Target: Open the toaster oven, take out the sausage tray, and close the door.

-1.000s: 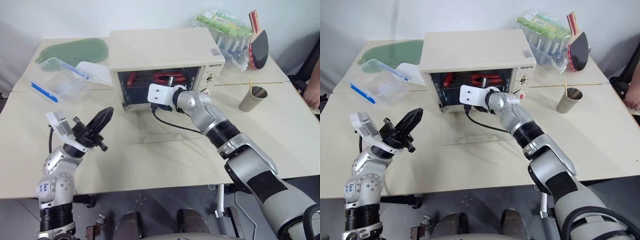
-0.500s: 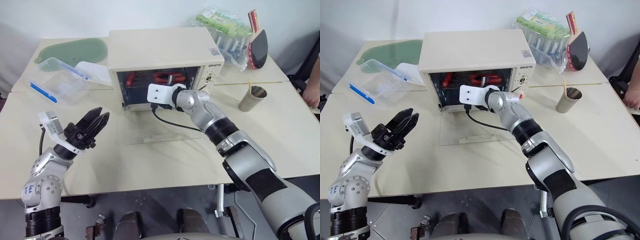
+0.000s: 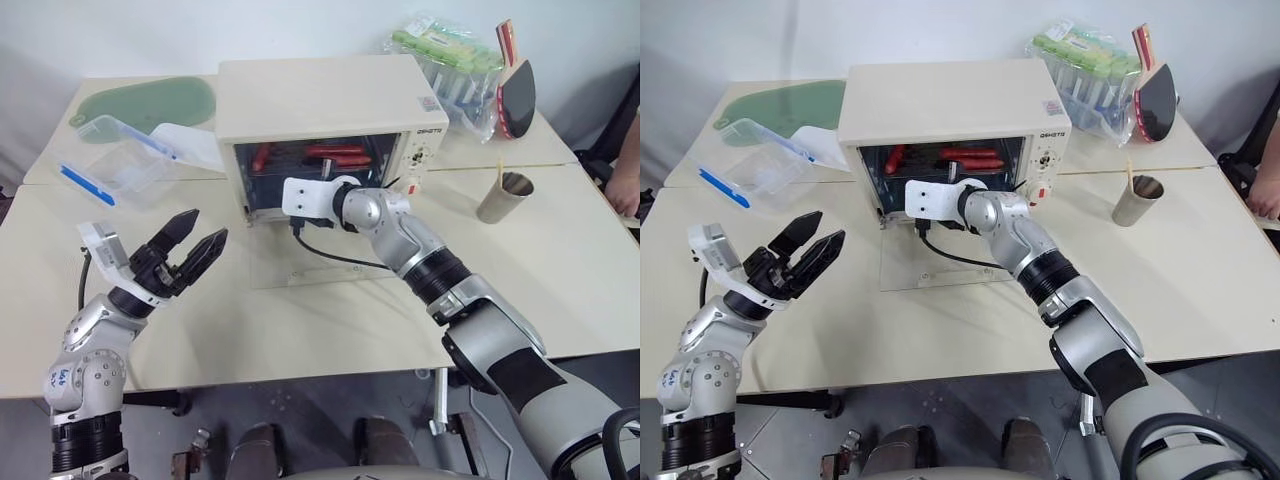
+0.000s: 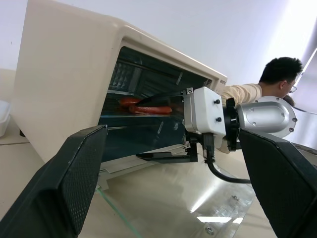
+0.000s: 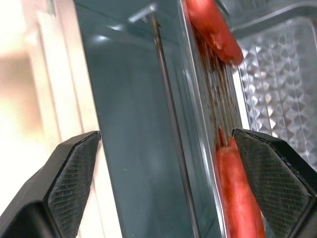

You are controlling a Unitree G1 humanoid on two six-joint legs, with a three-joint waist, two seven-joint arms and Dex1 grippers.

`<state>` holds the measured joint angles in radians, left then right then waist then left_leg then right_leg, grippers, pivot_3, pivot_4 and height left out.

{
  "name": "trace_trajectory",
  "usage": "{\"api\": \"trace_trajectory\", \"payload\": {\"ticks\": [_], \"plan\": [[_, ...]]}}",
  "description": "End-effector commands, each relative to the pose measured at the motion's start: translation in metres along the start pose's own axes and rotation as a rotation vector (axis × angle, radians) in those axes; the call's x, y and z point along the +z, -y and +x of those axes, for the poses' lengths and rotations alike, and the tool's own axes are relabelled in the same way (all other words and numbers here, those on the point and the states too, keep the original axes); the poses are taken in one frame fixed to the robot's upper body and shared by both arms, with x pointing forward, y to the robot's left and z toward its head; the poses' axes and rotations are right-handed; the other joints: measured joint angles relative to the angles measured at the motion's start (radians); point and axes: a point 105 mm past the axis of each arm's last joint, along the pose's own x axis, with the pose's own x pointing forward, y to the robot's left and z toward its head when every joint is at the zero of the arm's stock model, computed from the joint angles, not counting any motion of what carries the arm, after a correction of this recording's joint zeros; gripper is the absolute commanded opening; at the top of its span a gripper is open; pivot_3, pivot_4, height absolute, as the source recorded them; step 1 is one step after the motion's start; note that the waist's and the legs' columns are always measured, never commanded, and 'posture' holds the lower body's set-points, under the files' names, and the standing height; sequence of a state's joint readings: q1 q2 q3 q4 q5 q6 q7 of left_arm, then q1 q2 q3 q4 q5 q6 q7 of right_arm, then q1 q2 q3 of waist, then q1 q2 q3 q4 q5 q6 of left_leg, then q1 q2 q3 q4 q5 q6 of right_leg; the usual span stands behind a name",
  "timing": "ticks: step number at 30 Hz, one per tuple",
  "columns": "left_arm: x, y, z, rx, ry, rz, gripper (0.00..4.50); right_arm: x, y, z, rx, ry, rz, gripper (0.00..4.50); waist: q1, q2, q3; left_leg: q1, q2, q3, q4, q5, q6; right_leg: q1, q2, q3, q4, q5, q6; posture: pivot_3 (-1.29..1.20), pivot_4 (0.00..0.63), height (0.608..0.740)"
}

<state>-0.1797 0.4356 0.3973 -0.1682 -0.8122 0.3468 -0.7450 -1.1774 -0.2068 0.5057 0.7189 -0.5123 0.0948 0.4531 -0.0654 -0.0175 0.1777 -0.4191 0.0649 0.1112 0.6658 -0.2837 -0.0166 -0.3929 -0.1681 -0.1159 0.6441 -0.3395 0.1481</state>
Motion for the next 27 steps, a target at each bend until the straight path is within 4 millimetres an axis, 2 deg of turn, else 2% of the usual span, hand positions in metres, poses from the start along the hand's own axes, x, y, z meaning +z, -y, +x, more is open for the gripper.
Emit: {"api": "trace_trajectory", "payload": {"ticks": [1,6,10,18,26,27], "plan": [[0.002,-0.001,0.003,-0.009,-0.008,0.041,4.47,-0.032,0.006,-0.001,-0.009,-0.107,0.001,4.50,0.005,0.000,0.000,0.000,0.000,0.000,0.000,0.000,0.000,0.000,0.000,0.000,0.000,0.000,0.000,0.00,0.150,0.740],[0.002,-0.001,0.005,-0.017,-0.005,0.047,4.47,-0.040,0.018,0.000,-0.050,-0.131,-0.021,4.50,0.006,0.000,0.000,0.000,0.000,0.001,0.000,0.000,0.000,0.000,0.000,0.000,0.000,0.000,0.000,0.00,0.150,0.740],[0.000,0.000,0.003,-0.020,-0.015,0.049,4.47,-0.036,0.020,0.001,-0.063,-0.108,-0.043,4.50,0.005,0.000,0.000,0.001,0.000,0.001,0.000,0.000,0.000,0.000,0.000,0.000,0.000,0.000,0.000,0.00,0.150,0.740],[-0.001,0.000,0.003,-0.020,-0.011,0.046,4.47,-0.014,0.004,0.003,-0.052,-0.024,-0.133,4.50,0.004,0.000,0.000,0.001,0.000,0.001,-0.001,0.000,0.000,0.000,0.000,0.000,0.000,0.000,0.000,0.00,0.150,0.740],[-0.003,0.000,0.006,-0.022,-0.008,0.041,4.47,-0.016,-0.009,0.001,-0.027,-0.033,-0.097,4.50,0.004,0.000,0.000,0.001,0.000,0.001,-0.002,0.000,0.000,0.000,0.000,0.000,0.000,0.000,0.000,0.00,0.150,0.740],[-0.003,0.000,0.006,-0.023,-0.007,0.041,4.50,-0.017,-0.010,0.001,-0.025,-0.038,-0.084,4.21,0.004,0.000,0.000,0.002,0.000,0.001,-0.001,0.000,0.000,0.000,0.000,0.000,0.000,0.000,0.000,0.00,0.150,0.740]]}}
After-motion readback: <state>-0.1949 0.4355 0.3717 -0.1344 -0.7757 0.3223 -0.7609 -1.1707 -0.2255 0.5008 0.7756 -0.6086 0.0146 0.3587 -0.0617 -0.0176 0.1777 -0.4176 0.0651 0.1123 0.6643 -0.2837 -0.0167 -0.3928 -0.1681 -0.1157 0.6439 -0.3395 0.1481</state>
